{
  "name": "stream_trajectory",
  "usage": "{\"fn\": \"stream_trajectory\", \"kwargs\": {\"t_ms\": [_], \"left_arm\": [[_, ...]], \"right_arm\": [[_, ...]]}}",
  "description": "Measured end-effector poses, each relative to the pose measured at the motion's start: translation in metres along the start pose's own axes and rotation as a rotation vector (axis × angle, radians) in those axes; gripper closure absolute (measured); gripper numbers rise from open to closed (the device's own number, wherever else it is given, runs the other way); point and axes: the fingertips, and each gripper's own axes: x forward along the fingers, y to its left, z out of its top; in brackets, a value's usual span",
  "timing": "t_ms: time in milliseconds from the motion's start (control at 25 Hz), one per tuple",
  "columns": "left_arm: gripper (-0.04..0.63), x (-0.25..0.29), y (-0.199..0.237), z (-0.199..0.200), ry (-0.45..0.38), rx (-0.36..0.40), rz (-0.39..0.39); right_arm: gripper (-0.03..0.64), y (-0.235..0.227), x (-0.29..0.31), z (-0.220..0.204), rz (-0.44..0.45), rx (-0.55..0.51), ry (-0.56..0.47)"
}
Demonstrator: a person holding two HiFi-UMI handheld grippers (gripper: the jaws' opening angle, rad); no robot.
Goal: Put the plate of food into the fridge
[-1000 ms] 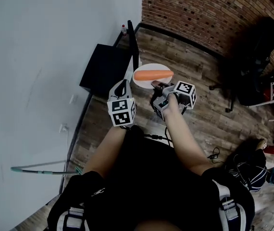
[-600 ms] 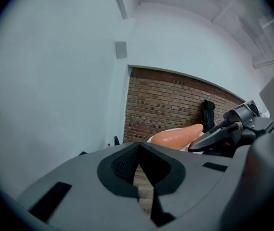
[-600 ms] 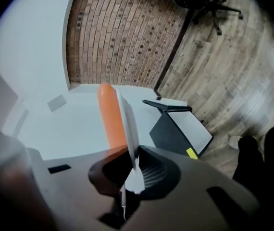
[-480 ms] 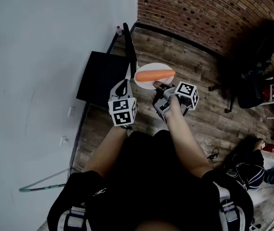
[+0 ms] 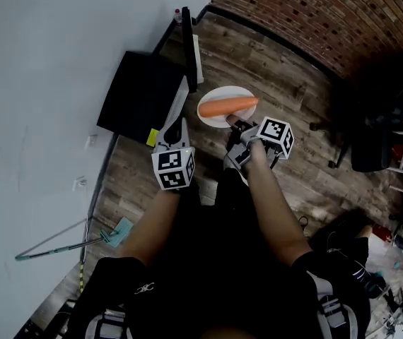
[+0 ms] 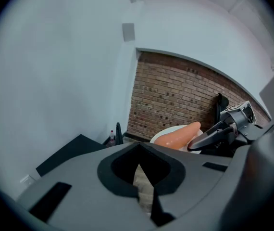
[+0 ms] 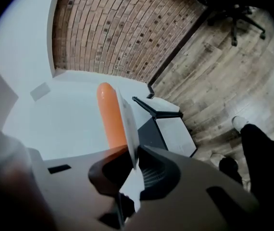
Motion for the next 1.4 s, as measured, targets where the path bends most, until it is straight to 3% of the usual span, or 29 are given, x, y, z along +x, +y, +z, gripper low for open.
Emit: {"fn": "stream_trajectory", "kwargs": {"t_ms": [240,400,520,680,920,1400], "left_arm": [[0.596,0.056,-0.006,-0.065,0.072,-0.085,0.131],[0.595,0.104,0.003,-0.119,0.050,-0.144,0.203],[0.597,0.128,0.016,-0.152,0.012,-0.156,0.251],[0.596,0.155,0.043,-0.216,0.042,-0.159,0.316],[0.597,0.185,0.082,-0.279,0.036,-0.162,0.359],[0.597,0.196,0.140,-0.333,0.040,-0.204,0.318]], "right_arm": [[0.581,-0.059,0.040,0.042,-0.004,-0.069,0.155],[0.580,-0.120,0.085,0.067,-0.003,-0.136,0.230],[0.580,-0.172,0.120,0.073,0.001,-0.124,0.294],[0.580,-0.230,0.170,0.064,0.024,-0.081,0.388],[0.580,-0.286,0.247,0.037,0.010,-0.200,0.493],[0.577,-0.306,0.421,-0.063,0.109,-0.185,0.590]]}}
